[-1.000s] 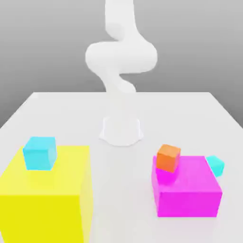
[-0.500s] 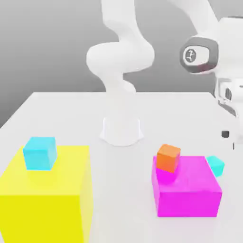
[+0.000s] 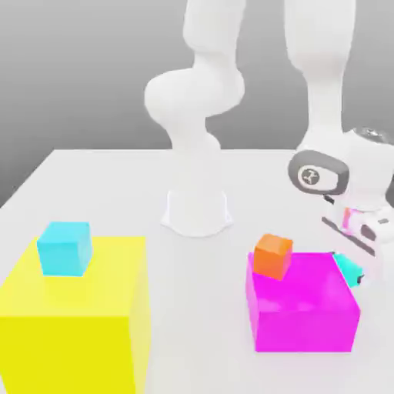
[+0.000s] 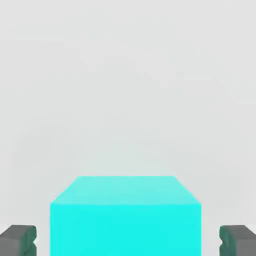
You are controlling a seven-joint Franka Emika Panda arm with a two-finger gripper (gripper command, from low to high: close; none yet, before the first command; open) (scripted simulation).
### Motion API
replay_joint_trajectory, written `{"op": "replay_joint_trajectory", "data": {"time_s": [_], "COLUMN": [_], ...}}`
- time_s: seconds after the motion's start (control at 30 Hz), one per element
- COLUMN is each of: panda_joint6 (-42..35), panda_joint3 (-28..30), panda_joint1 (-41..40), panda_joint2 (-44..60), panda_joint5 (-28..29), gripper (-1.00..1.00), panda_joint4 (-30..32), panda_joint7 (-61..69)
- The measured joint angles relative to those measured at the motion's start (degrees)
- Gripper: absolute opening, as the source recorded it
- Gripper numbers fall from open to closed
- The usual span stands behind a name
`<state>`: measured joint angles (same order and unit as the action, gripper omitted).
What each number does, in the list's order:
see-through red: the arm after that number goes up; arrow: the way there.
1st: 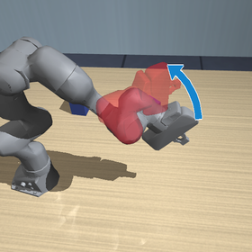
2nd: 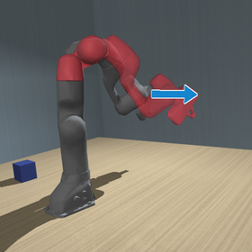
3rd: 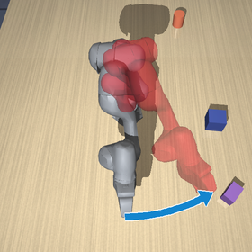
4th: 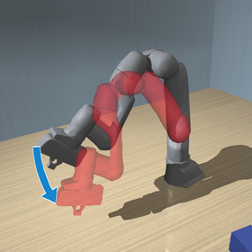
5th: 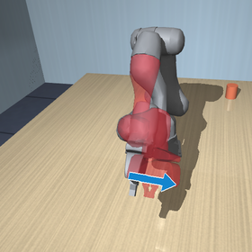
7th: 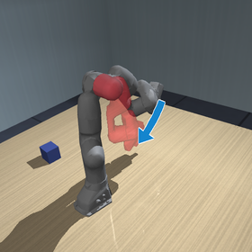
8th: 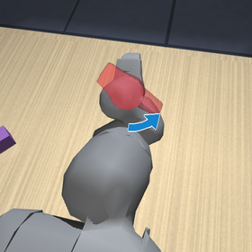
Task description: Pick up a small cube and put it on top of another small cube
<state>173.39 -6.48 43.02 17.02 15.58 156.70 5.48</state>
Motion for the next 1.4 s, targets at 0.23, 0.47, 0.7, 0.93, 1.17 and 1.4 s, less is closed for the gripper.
{"op": "replay_joint_trajectory", "data": {"time_s": [0.23, 0.47, 0.7, 0.93, 1.17, 1.4], "panda_joint6": [-3.04, -11.88, -24.31, -39.33, -52.88, -48.39], "panda_joint3": [-3.61, -6.82, 0.61, 7.82, 16.51, 19.76], "panda_joint1": [-2.75, -7.43, -22.23, -35.49, -46.7, -50.52], "panda_joint2": [-3.89, -13.0, -18.85, -24.33, -29.19, -26.73], "panda_joint5": [-3.5, -13.2, -13.15, -12.55, -12.63, -13.26], "gripper": [-1.0, -1.0, -1.0, -1.0, -1.0, 1.0], "panda_joint4": [0.76, 0.89, -10.22, -18.08, -24.78, -22.19], "panda_joint7": [2.55, 10.73, 2.99, -13.5, -28.0, -31.92]}}
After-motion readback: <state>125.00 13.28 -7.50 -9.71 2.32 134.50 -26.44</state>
